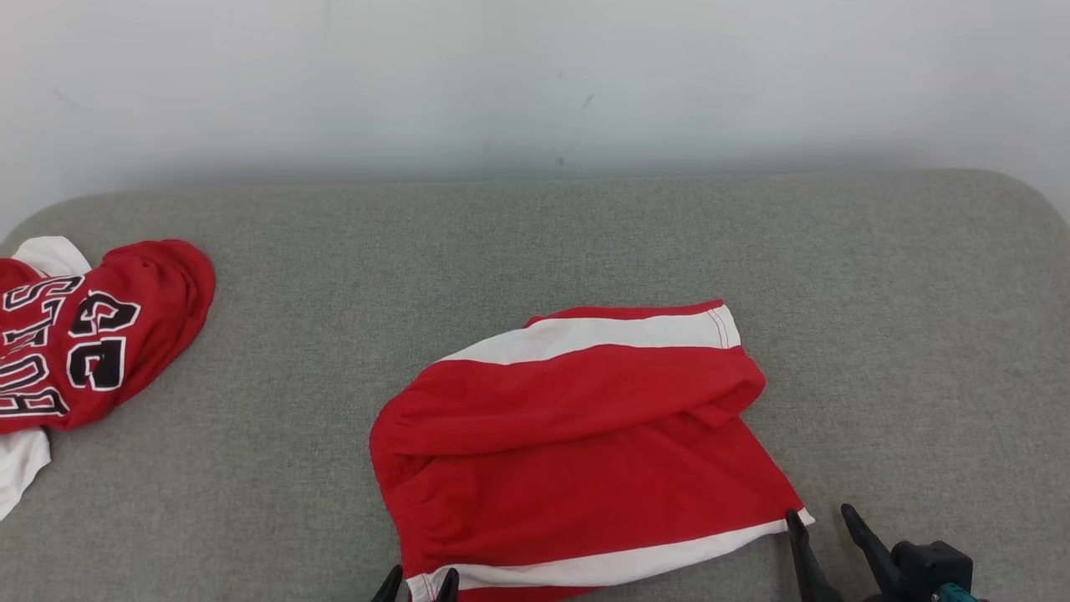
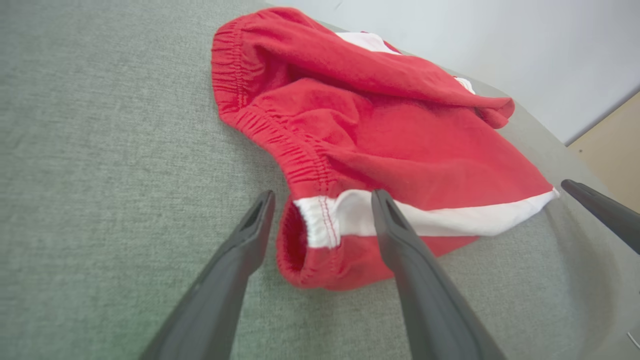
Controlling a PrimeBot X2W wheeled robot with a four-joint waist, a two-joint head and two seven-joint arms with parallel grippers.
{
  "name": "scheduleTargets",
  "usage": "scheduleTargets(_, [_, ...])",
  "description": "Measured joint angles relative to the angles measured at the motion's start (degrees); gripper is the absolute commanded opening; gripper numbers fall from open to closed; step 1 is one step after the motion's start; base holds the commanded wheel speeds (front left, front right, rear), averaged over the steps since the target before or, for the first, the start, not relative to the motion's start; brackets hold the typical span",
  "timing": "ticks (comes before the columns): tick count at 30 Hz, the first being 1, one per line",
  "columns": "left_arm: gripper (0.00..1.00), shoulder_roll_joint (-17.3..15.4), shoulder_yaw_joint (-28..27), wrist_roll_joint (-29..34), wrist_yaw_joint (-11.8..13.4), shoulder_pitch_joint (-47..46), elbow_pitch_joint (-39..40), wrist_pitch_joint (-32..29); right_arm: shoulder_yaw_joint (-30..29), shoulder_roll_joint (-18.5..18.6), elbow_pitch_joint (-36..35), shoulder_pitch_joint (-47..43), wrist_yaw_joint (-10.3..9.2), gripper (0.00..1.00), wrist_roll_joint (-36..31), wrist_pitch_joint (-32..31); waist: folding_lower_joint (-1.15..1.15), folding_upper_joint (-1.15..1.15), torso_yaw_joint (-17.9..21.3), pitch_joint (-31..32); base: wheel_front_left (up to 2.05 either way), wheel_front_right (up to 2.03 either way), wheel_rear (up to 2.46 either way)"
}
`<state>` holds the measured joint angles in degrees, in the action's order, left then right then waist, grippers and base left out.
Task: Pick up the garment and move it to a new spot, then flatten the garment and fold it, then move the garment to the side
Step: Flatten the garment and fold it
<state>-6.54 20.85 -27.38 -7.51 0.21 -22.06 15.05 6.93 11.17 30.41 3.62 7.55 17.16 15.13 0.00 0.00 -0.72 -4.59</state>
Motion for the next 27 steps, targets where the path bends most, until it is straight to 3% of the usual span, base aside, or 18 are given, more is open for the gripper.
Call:
scheduleTargets(16, [0.99, 0.26, 1.48, -1.23, 0.0, 0.81, -0.3, 0.0, 2.85, 0.66, 6.33, 1.89, 0.0, 1.0, -2.68, -0.01, 0.0, 0.0, -1.36, 1.34, 0.0, 0.0, 0.0])
scheduleTargets(18, [0.45, 0.14, 1.99, -1.44, 0.0, 0.58, -1.07, 0.0, 3.1, 0.65, 7.79, 2.79, 0.0, 1.0, -2.68, -0.01, 0.0, 0.0, -1.31, 1.34, 0.0, 0.0, 0.0])
scheduleTargets(19, [0.26, 0.08, 2.31, -1.54, 0.01, 0.42, -1.42, 0.0, 3.3, 0.56, 8.37, 3.24, 0.0, 0.79, -2.68, 0.0, 0.01, 0.0, -1.33, 1.3, 0.0, 0.0, 0.0])
scheduleTargets(20, [0.19, 0.09, 2.44, -1.75, 0.0, 0.14, -1.67, 0.0, 3.31, 0.46, 8.92, 3.64, 0.0, 0.64, -2.68, 0.0, 0.01, 0.0, -1.37, 1.26, 0.0, 0.0, 0.0])
scheduleTargets(21, [0.0, 0.13, 2.35, -2.18, 0.0, -0.37, -1.82, 0.0, 3.38, 0.38, 9.46, 4.14, 0.0, 0.08, -2.68, 0.0, 0.01, 0.0, -1.41, 1.22, 0.0, 0.0, 0.0])
scheduleTargets(22, [0.0, 0.19, 2.22, -2.8, 0.0, -0.82, -1.93, 0.0, 3.55, 0.25, 10.01, 4.67, 0.0, 0.0, -2.68, 0.01, 0.01, 0.0, -1.46, 1.18, 0.0, 0.0, 0.0])
scheduleTargets(27, [0.0, 0.25, 1.32, -3.03, 0.0, -1.47, -1.62, 0.0, 3.54, -0.09, 8.8, 5.7, 0.0, 0.0, -3.38, -0.01, 0.01, 0.0, -1.9, 1.13, 0.0, 0.0, 0.0])
